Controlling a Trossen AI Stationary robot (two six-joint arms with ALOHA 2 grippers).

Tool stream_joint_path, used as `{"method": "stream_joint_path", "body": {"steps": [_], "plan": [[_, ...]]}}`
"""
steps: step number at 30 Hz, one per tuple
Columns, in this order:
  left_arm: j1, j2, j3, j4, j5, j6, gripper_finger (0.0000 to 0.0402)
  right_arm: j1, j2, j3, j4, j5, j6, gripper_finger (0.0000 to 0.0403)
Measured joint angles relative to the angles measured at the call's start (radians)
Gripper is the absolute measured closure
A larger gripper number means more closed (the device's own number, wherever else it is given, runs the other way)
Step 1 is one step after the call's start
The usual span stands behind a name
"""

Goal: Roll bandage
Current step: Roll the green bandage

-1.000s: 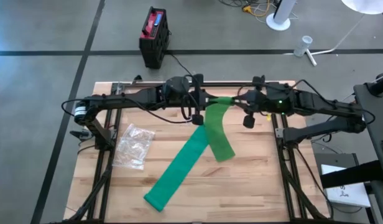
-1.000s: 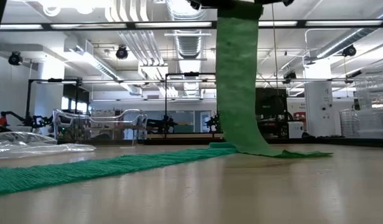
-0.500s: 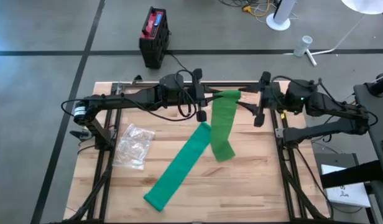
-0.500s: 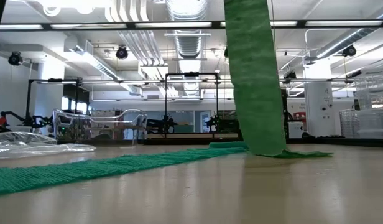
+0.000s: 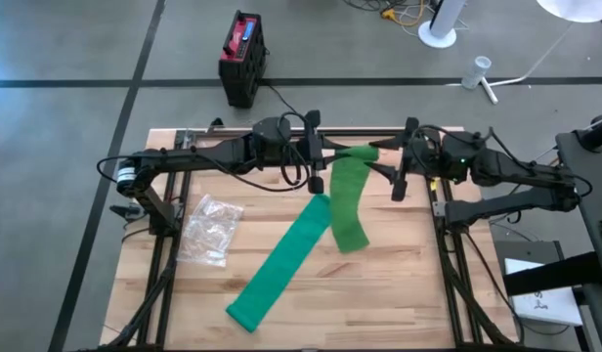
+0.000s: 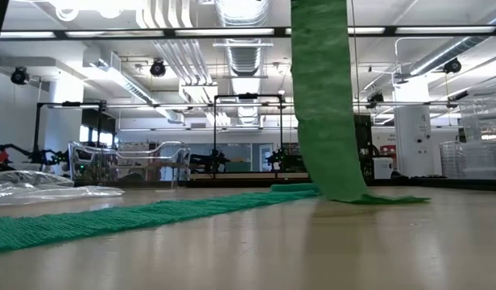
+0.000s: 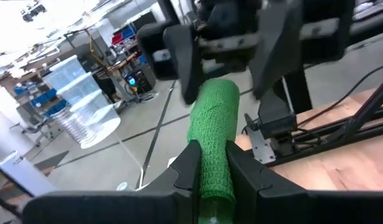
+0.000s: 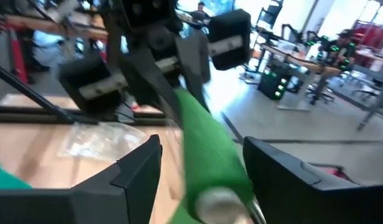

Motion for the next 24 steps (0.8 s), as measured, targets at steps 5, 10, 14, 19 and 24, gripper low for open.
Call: {"method": "stream_joint_path", "body": {"steps": [5,10,14,19,24], "plan": [[-0.001,-0.003,0.000,0.005,0.006,-0.002,0.0361,0.000,-0.015,0.000,0.001,0.025,-0.033,0.0185],[0.000,-0.003,0.000,0.002,0.014,0.001,0.0361,0.000,0.000,-0.003,0.012,0.029,-0.016,0.0181],[-0.001,-0.003,0.000,0.003,0.019,0.005,0.0361,0.000,0.029,-0.004,0.017,0.027,-0.007,0.0198],[0.000,-0.003,0.000,0.007,0.038,0.008,0.0361,0.000,0.047,-0.004,0.059,0.016,0.004,0.0236],[0.000,-0.003,0.000,0.010,0.040,0.008,0.0355,0.000,0.038,-0.006,0.063,0.012,0.003,0.0305]]}}
